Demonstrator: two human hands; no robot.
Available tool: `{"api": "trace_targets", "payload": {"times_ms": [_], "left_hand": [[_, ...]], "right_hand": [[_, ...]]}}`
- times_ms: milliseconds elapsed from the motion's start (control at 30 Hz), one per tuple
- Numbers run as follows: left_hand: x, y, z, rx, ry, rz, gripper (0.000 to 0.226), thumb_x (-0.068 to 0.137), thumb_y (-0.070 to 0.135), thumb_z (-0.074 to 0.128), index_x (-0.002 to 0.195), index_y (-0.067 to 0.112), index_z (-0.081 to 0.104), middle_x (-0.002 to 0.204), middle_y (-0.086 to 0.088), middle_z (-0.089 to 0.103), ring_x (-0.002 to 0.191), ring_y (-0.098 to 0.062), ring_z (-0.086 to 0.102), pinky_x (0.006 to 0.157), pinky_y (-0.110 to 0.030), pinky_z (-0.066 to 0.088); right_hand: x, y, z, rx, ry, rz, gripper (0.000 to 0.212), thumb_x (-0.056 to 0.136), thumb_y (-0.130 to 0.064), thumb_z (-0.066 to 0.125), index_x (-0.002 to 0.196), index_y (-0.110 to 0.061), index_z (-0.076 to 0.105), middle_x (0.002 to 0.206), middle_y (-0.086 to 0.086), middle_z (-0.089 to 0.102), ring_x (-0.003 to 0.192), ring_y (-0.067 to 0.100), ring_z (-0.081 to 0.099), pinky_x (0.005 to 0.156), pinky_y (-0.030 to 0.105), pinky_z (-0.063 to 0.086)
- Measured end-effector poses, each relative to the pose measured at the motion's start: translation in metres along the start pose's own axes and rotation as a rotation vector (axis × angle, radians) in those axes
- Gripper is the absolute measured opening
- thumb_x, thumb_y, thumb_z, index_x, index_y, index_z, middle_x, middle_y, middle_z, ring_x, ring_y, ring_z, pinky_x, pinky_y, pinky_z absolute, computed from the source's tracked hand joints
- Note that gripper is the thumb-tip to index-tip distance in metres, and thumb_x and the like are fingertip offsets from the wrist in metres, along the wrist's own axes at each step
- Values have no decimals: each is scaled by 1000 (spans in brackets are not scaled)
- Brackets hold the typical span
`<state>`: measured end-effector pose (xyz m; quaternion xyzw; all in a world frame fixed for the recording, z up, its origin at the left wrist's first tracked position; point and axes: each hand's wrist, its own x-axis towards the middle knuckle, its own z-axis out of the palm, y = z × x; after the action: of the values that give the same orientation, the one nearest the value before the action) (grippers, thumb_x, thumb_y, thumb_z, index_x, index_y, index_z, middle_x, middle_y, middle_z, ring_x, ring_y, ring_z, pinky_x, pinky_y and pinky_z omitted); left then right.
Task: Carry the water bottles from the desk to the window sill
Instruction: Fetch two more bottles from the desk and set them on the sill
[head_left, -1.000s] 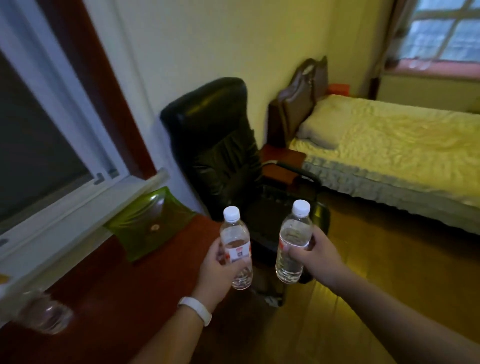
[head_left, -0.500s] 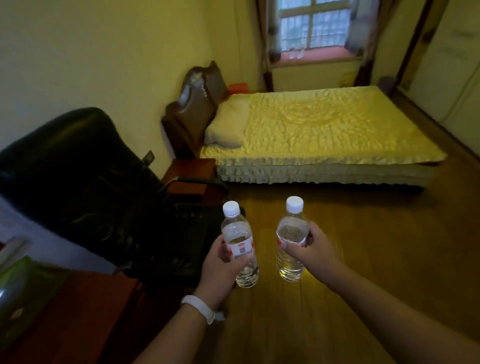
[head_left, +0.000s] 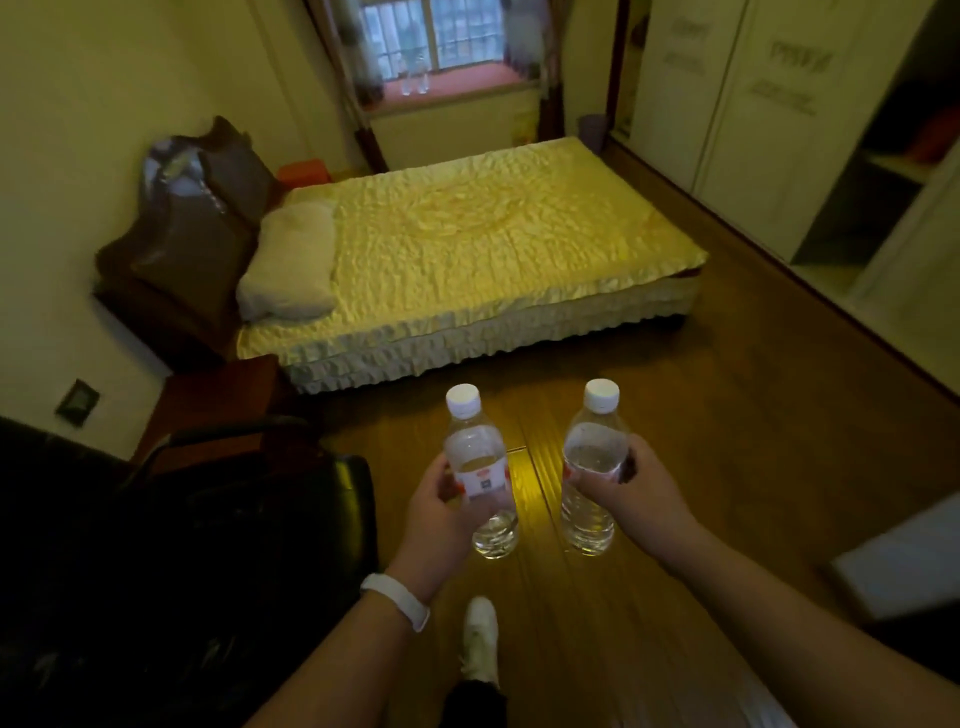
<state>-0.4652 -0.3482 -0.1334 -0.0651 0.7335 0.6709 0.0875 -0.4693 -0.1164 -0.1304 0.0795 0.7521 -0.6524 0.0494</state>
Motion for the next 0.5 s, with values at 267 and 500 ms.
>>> {"api": "trace_targets", "payload": {"times_ms": [267,500], "left_hand": [[157,10,4,-7,-148,-26,57,74,13,85,123,29,61,113,2,72,107,-17,66,81,-29,53],[289,45,-8,1,-249,15,50,75,10,84,112,35,63,105,6,72,102,-15,66,81,-33,53]], "right_hand": [[109,-8,-7,-37,173,30,40,80,-20,79,107,-34,53,109,-6,66,101,8,63,73,21,48],[202,-41,2,-53,279,37,46,79,-24,80,116,-31,54,111,-9,66,102,6,63,77,24,49]]}}
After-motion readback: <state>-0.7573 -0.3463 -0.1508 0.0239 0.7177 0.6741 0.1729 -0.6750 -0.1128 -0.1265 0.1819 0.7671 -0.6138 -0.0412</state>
